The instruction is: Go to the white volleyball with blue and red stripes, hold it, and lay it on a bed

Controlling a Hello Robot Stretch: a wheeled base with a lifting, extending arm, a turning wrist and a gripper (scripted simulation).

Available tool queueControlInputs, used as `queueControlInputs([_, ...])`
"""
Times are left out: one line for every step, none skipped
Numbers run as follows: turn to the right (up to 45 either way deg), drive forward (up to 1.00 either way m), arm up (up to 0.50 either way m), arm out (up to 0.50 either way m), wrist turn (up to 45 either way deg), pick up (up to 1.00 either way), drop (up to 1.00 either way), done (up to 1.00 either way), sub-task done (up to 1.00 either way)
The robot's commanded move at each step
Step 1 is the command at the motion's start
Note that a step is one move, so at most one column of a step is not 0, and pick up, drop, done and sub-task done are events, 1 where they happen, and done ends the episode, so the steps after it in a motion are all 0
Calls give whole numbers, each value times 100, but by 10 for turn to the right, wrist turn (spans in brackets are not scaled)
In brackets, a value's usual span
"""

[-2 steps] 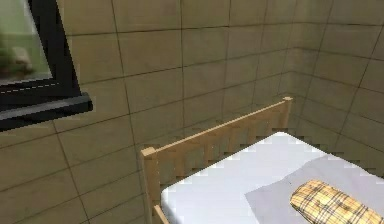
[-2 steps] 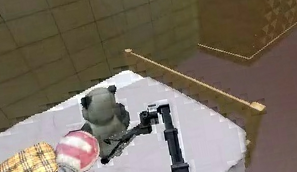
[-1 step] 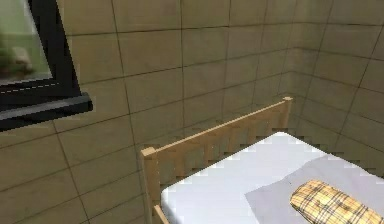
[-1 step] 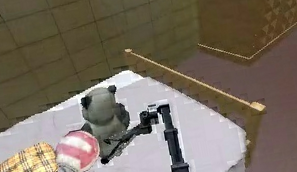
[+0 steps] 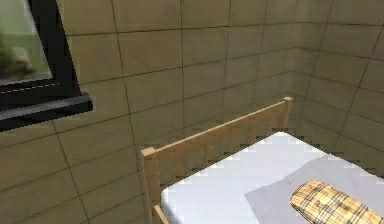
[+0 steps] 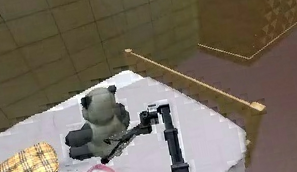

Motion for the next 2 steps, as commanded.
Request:
queueControlInputs([0,0,10,0,0,0,0,0,0])
queueControlInputs([0,0,0,-8,0,0,0,0,0])
